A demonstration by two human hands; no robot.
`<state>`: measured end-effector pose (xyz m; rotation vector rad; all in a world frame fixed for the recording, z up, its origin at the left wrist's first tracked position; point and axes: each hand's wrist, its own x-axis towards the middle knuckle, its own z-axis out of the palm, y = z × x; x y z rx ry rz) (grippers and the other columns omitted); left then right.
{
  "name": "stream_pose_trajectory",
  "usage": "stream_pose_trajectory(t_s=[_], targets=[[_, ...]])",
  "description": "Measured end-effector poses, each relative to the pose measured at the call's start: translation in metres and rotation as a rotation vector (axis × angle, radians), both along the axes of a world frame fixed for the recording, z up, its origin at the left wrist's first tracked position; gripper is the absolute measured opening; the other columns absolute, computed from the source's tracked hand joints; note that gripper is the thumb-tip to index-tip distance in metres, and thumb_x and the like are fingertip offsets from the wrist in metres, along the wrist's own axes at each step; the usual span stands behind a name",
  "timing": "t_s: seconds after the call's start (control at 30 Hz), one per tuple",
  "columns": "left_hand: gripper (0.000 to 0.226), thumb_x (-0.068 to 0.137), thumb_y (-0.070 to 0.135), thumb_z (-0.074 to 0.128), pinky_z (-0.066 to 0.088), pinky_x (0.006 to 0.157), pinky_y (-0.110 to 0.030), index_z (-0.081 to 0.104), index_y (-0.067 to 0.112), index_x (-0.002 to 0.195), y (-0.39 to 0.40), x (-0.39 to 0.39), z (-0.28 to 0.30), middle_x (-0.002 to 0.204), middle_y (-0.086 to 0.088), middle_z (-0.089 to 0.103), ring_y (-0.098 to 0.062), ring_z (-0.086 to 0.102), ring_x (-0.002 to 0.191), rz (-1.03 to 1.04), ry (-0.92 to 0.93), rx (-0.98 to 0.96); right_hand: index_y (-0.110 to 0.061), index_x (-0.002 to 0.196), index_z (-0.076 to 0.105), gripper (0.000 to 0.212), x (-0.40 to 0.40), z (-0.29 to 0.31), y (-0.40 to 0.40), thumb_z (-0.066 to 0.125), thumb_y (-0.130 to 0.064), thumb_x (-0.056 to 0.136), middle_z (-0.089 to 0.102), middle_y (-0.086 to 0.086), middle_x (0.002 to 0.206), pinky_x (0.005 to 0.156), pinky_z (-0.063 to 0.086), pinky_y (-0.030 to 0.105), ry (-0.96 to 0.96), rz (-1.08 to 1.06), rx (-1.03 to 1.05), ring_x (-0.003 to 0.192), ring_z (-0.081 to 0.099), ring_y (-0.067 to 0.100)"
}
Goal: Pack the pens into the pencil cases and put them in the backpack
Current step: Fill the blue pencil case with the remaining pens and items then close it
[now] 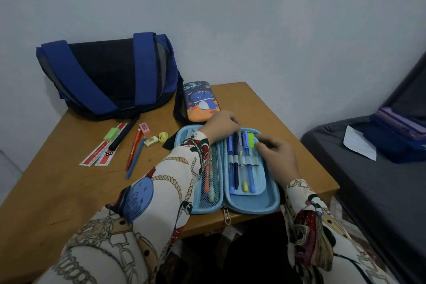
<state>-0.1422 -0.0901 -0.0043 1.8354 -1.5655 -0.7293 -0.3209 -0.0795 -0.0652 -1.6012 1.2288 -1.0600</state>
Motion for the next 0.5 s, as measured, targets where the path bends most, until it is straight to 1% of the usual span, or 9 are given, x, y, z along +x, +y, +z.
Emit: stream_pose_trajectory(t_s=[0.03,0.17,0.2,0.27,0.3,0.37,0.43,0.5], targets=[[0.016,0.086,0.009,0.061,0.050,0.063,-0.029,0.071,0.004,0.099,0.001,0.000,-0.001,0.087,-0.006,0.065,-0.017,0.056,0.071,0.000,-0.006,-0.013,-0.056,0.079,0.071,0.020,0.000,-0.001,-0.001,0.060,-0.056,0.062,0.075,-0.015,0.087,0.085,0.057,0.048,0.003,-0.004,0.002,0.089,0.070,0.010],[0.016,0.088,0.008,0.060,0.042,0.054,-0.018,0.073,0.006,0.098,0.004,0.003,-0.003,0.085,-0.002,0.065,-0.009,0.055,0.066,-0.022,-0.039,-0.049,-0.052,0.079,0.072,0.019,-0.001,-0.002,-0.001,0.061,-0.056,0.064,0.074,-0.014,0.085,0.084,0.057,0.048,0.009,-0.016,0.011,0.086,0.070,0.011],[0.016,0.088,0.008,0.060,0.042,0.054,-0.018,0.073,0.007,0.098,0.005,0.005,-0.003,0.085,-0.002,0.066,-0.008,0.055,0.065,-0.031,-0.051,-0.051,-0.049,0.078,0.072,0.017,-0.001,-0.002,-0.001,0.062,-0.054,0.066,0.074,-0.013,0.085,0.084,0.058,0.048,0.012,-0.014,0.013,0.086,0.070,0.011],[0.015,0.087,0.008,0.062,0.046,0.058,-0.021,0.075,0.008,0.094,0.007,0.006,-0.004,0.089,-0.007,0.070,-0.015,0.060,0.069,-0.049,-0.082,-0.057,-0.044,0.078,0.071,0.007,-0.001,-0.002,-0.002,0.066,-0.044,0.074,0.074,-0.012,0.086,0.085,0.057,0.048,0.019,-0.012,0.010,0.087,0.070,0.011],[0.014,0.087,0.009,0.062,0.046,0.059,-0.022,0.076,0.008,0.091,0.008,0.006,-0.005,0.092,-0.009,0.070,-0.017,0.060,0.070,-0.055,-0.104,-0.056,-0.043,0.078,0.071,0.006,-0.002,-0.003,-0.002,0.067,-0.040,0.077,0.074,-0.012,0.086,0.086,0.057,0.048,0.021,-0.013,0.008,0.088,0.069,0.011],[0.014,0.088,0.010,0.062,0.044,0.058,-0.022,0.076,0.007,0.090,0.011,0.005,-0.006,0.096,-0.010,0.069,-0.017,0.058,0.071,-0.059,-0.141,-0.059,-0.043,0.079,0.071,0.006,-0.002,-0.003,-0.002,0.067,-0.041,0.076,0.074,-0.012,0.087,0.087,0.057,0.048,0.022,-0.014,0.014,0.089,0.069,0.011],[0.017,0.090,0.010,0.060,0.041,0.066,-0.021,0.075,0.006,0.097,0.015,0.004,-0.006,0.103,-0.009,0.067,-0.016,0.057,0.080,-0.069,-0.171,-0.082,-0.042,0.080,0.072,0.013,-0.002,-0.002,-0.003,0.064,-0.046,0.070,0.074,-0.012,0.087,0.088,0.057,0.047,0.020,-0.015,0.032,0.089,0.069,0.011],[0.023,0.092,0.010,0.057,0.038,0.075,-0.019,0.073,0.006,0.107,0.018,0.005,-0.005,0.111,-0.008,0.066,-0.017,0.058,0.094,-0.077,-0.193,-0.121,-0.041,0.081,0.072,0.015,-0.001,-0.002,-0.002,0.064,-0.046,0.070,0.075,-0.013,0.087,0.088,0.057,0.046,0.018,-0.024,0.048,0.089,0.069,0.010]])
